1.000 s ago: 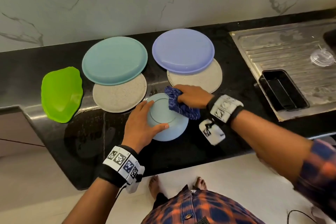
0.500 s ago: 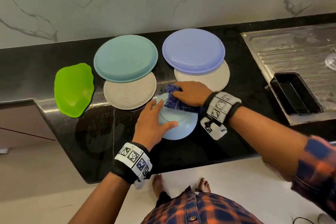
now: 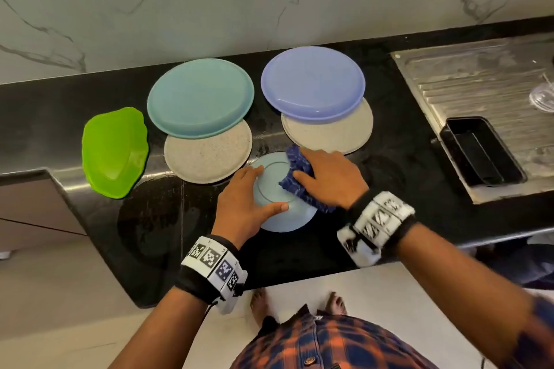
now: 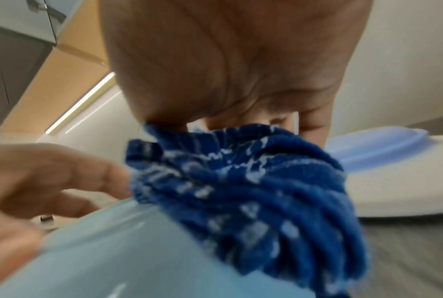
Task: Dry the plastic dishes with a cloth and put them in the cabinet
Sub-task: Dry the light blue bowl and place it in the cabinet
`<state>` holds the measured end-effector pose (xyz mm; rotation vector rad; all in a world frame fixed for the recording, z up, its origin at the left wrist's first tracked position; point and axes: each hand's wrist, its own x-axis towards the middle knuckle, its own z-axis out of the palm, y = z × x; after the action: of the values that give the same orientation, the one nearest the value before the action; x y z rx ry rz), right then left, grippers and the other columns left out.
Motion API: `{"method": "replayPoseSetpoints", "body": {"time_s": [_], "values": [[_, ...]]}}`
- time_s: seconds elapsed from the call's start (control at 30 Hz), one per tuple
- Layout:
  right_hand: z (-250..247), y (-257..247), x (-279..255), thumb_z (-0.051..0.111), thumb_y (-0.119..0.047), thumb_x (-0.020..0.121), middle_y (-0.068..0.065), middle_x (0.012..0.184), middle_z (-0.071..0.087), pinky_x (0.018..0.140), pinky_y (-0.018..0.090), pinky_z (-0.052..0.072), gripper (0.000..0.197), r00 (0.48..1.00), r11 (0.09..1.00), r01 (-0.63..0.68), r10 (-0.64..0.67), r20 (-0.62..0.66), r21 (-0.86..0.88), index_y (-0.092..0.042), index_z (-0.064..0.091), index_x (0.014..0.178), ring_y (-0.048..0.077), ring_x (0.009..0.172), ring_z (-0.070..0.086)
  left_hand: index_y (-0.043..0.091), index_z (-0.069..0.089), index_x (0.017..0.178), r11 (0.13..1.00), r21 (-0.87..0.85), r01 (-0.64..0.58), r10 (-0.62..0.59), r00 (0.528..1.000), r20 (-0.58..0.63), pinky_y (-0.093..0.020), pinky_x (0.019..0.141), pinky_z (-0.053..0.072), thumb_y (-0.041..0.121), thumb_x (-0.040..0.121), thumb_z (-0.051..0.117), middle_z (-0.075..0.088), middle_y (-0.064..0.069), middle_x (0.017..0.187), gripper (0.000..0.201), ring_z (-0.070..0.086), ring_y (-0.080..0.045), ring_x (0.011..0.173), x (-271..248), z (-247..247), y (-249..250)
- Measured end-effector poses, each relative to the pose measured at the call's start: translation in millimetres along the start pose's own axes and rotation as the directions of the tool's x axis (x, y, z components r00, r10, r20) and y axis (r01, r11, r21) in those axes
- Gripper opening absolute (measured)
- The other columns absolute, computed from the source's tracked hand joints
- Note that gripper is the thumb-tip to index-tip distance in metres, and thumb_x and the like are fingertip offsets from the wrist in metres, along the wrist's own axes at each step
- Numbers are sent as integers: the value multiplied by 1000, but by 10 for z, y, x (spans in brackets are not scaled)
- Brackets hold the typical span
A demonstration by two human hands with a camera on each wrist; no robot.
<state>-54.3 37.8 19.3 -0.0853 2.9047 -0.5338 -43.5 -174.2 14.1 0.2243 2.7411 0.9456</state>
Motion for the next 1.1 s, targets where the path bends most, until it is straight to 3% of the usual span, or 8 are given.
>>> {"method": "replayPoseSetpoints", "body": {"time_s": [0.2,0.43,0.5,0.67,0.77,0.87,1.0,1.1], "values": [[-310,-245,796,55,-47,94,4,144,54,103,39,42,55,925,995,93,-71,373,-40,-33,44,146,28,124,54,23,43,147,999,-9,36,-36,999,31,-39,112,34,56,68,82,43,2,149,94,40,-16,137,0,-21,23],[-77,106,36,52,-36,96,10,122,65,85,38,44,36,995,987,-84,76,60,137,-22,52,129,35,109,60,24,38,151,998,25,64,-66,995,75,-37,116,27,57,71,80,34,-1,156,97,33,-18,143,16,-9,39],[-37,275,-306,57,-35,93,3,124,66,89,37,46,40,990,958,-137,126,58,251,-28,53,132,31,113,60,23,38,150,998,50,42,-45,996,73,-36,113,29,58,70,81,37,0,153,97,36,-19,140,21,-23,46],[125,587,-726,64,-45,80,-17,111,70,98,43,50,41,976,756,-206,202,77,622,-39,62,120,8,105,66,31,27,151,986,168,20,-40,992,117,-44,108,39,73,57,79,42,-6,144,115,41,-28,133,123,-71,120],[156,581,-717,69,-30,87,-8,108,73,102,47,48,27,968,560,-235,212,137,794,-30,67,114,12,104,67,40,10,155,954,299,-1,-52,984,169,-49,112,35,85,48,72,30,-11,153,131,30,-33,141,209,-43,211],[167,572,-694,68,-30,83,-1,103,74,103,51,46,25,945,440,-305,248,213,844,-25,70,107,20,101,69,44,1,154,931,364,-1,-80,975,208,-53,114,31,86,45,72,11,-10,162,137,19,-35,147,248,30,286],[173,541,-736,62,-19,94,8,100,74,96,45,49,14,925,306,-340,280,257,889,-17,71,105,25,93,68,45,7,152,921,390,15,-106,971,214,-55,108,38,95,32,61,20,-8,158,140,31,-37,140,251,103,335],[167,503,-772,58,-14,97,12,95,72,82,34,50,22,909,154,-355,289,302,922,-5,68,114,24,88,67,46,15,149,926,375,31,-104,979,175,-53,107,41,98,31,57,26,-7,155,136,36,-36,138,222,124,346]]}}
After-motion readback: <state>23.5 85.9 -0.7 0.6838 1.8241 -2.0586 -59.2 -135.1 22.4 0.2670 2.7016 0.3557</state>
